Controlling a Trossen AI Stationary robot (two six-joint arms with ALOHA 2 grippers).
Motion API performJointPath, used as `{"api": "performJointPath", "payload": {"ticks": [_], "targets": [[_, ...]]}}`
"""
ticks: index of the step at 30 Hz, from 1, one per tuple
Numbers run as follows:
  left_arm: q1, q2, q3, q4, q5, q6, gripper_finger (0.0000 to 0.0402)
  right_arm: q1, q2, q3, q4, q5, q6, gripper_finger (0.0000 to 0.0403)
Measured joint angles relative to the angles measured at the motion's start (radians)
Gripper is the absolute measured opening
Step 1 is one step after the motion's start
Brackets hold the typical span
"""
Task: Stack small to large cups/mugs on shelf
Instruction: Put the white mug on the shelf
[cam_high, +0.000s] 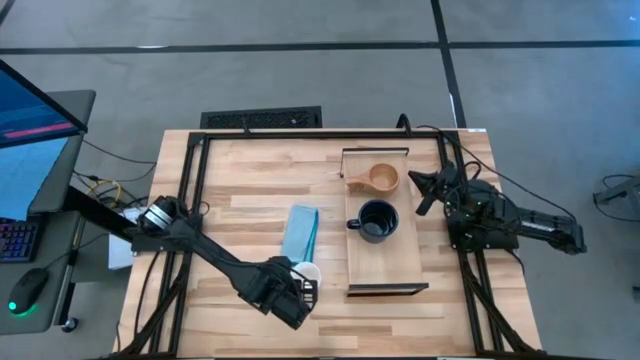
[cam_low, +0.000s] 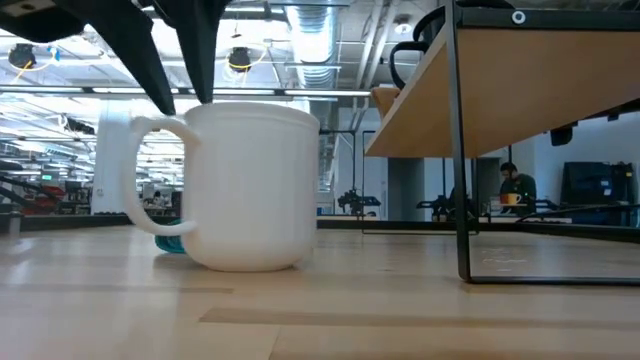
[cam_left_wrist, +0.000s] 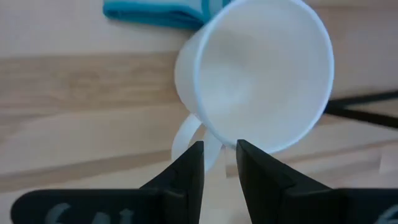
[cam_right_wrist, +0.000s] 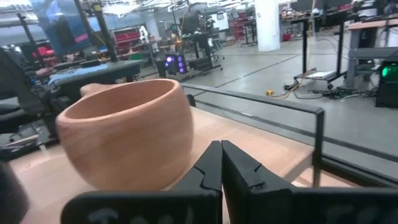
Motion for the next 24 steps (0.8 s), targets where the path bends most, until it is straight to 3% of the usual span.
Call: {"api": "performJointPath", "payload": {"ticks": [14,24], "targets": [[0.039,-0.001,0.010,-0.006,0.004,0.003,0.0085,0.035,0.000,0.000,0.000,0.001,-0.045,0.0023],[0.067,-0.001,0.002,-0.035,0.062,0.048,0.0085,0.035,0.000,0.000,-0.001,0.000,-0.045,0.0023]]}}
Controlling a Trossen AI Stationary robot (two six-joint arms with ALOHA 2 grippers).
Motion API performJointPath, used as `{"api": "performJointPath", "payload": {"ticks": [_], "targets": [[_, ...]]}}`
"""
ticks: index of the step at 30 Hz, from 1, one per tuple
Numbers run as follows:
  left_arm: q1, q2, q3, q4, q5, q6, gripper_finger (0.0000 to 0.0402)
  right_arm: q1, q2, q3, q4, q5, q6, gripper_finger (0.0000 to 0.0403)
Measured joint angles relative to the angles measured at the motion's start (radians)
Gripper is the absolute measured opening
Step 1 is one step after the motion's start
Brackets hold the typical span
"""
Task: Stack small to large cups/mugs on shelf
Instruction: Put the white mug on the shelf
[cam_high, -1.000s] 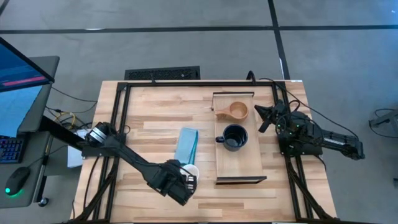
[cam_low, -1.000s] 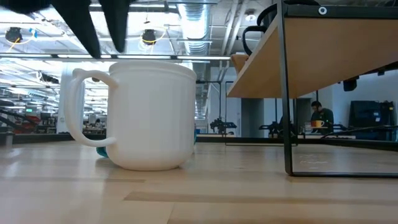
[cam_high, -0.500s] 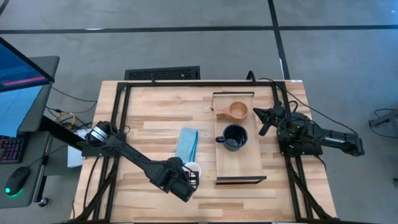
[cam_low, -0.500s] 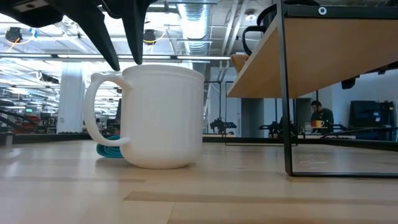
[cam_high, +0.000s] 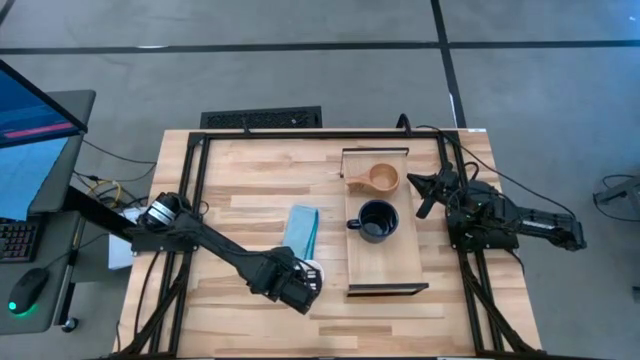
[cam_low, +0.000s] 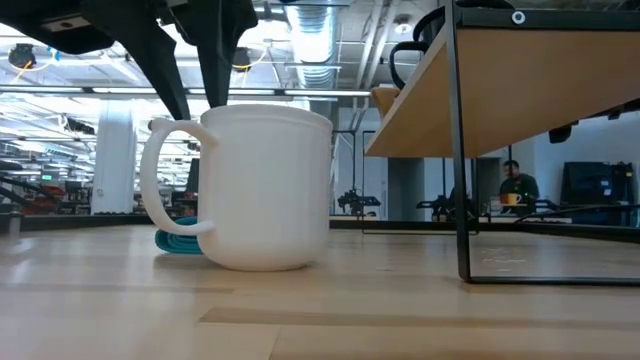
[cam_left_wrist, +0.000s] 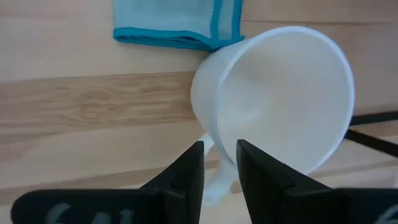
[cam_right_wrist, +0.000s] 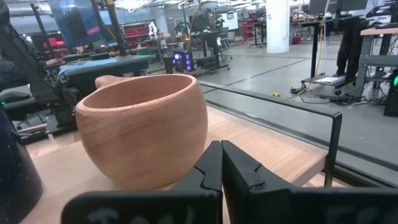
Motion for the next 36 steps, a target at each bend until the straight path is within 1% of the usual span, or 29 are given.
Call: {"api": "performJointPath", "payload": {"ticks": [7,14,18,21,25,30,36], "targets": [[0.001,0.000,0.000,0.001,0.000,0.073,0.0084,0.000,0.000,0.000,0.000,0.000,-0.001,0.0025],[0.004,0.009,0.000,0.008,-0.001,0.054,0.0082,0.000,0.000,0.000,0.000,0.000,0.000,0.0022],[0.011,0.030,0.001,0.015,0.023,0.061,0.0067,0.000,0.000,0.000,0.000,0.000,0.000,0.0024],[0.019,0.042,0.000,0.024,0.037,0.111,0.0048,0.000,-0.001,0.000,0.000,0.000,-0.001,0.0024],[0.031,0.048,0.000,0.032,0.071,0.174,0.0009,0.000,0.001,0.000,0.000,0.000,-0.002,0.0023],[0.053,0.048,0.000,0.037,0.078,0.237,0.0003,0.000,-0.001,0.000,-0.001,0.000,-0.001,0.0025],[0.090,0.037,0.001,0.031,0.078,0.355,0.0002,0.000,-0.001,0.000,-0.003,-0.019,0.000,0.0021]]}}
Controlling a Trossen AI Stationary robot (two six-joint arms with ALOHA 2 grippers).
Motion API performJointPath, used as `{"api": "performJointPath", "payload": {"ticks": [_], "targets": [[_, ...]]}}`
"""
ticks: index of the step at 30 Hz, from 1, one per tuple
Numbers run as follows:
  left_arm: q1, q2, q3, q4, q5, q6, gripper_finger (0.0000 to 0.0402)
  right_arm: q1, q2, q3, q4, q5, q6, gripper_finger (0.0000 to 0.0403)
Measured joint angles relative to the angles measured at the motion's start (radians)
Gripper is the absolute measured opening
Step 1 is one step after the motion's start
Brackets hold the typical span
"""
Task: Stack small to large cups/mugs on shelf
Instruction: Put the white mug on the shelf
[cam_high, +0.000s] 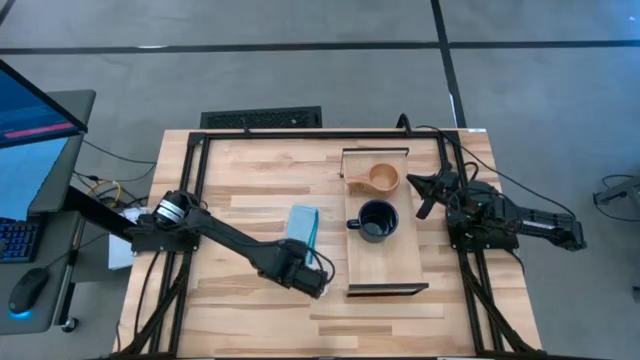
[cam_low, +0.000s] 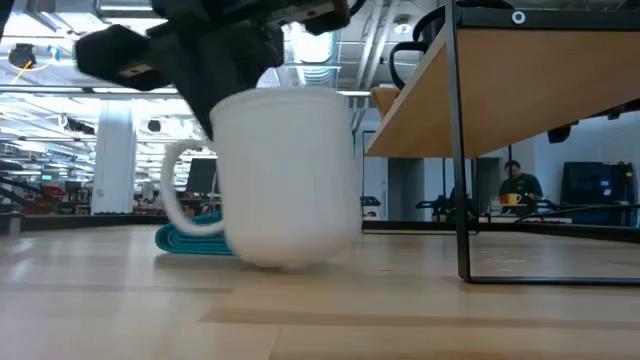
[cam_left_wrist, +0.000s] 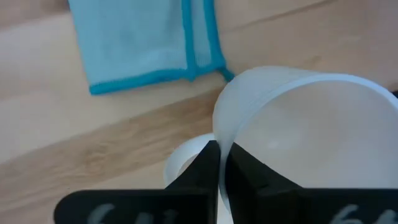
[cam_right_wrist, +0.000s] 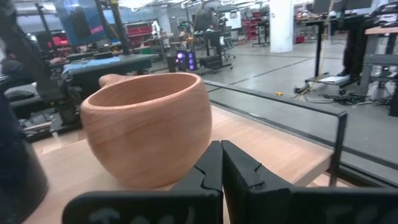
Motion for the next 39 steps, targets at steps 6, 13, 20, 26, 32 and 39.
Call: {"api": "performJointPath", "payload": {"ticks": [6,13,20,26,32,39], "targets": [[0.029,-0.059,0.085,-0.117,-0.060,0.081,0.0001,0.000,0.000,0.000,-0.005,-0.054,0.001,0.0022],[0.054,-0.125,0.245,-0.249,-0.139,0.179,0.0001,0.000,0.000,0.000,-0.005,-0.063,0.001,0.0020],[0.131,-0.127,0.417,-0.273,-0.137,0.409,0.0000,0.000,0.022,0.000,-0.005,-0.063,0.002,0.0023],[0.198,-0.127,0.468,-0.242,-0.091,0.547,0.0000,0.000,0.069,0.000,-0.005,-0.060,0.002,0.0024],[0.222,-0.107,0.468,-0.168,0.001,0.620,0.0000,0.000,0.118,0.000,-0.004,-0.060,0.002,0.0024],[0.209,-0.082,0.463,-0.108,0.065,0.679,0.0000,-0.001,0.140,0.001,0.007,-0.054,0.003,0.0024]]}}
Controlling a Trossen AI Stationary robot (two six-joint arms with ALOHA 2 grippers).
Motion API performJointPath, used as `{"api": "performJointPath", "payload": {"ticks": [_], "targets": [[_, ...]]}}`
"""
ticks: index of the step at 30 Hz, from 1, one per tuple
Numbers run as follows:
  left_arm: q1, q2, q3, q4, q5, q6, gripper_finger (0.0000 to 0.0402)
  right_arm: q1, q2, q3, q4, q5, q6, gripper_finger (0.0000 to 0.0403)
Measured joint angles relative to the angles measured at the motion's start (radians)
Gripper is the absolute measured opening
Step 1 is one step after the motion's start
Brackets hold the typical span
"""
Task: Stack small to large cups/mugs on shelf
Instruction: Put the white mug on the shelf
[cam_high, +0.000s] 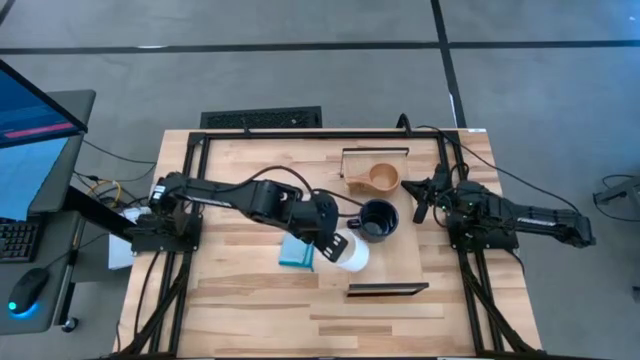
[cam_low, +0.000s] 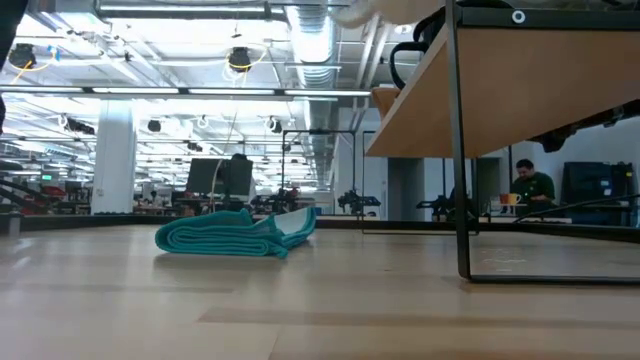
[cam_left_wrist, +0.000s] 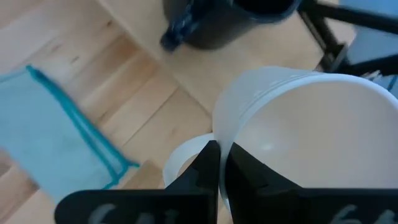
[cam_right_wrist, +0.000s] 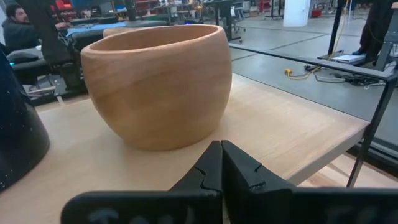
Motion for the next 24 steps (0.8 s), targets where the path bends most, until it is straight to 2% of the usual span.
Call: {"api": "performJointPath", "payload": {"ticks": [14,24], "targets": [[-0.027,0.020,0.003,0.088,-0.012,-0.029,0.0000,0.000,-0.016,0.002,-0.007,0.034,-0.014,0.0020],[-0.027,0.082,0.001,0.122,0.033,-0.011,0.0000,0.009,-0.032,0.115,-0.011,0.054,-0.071,0.0019]]}}
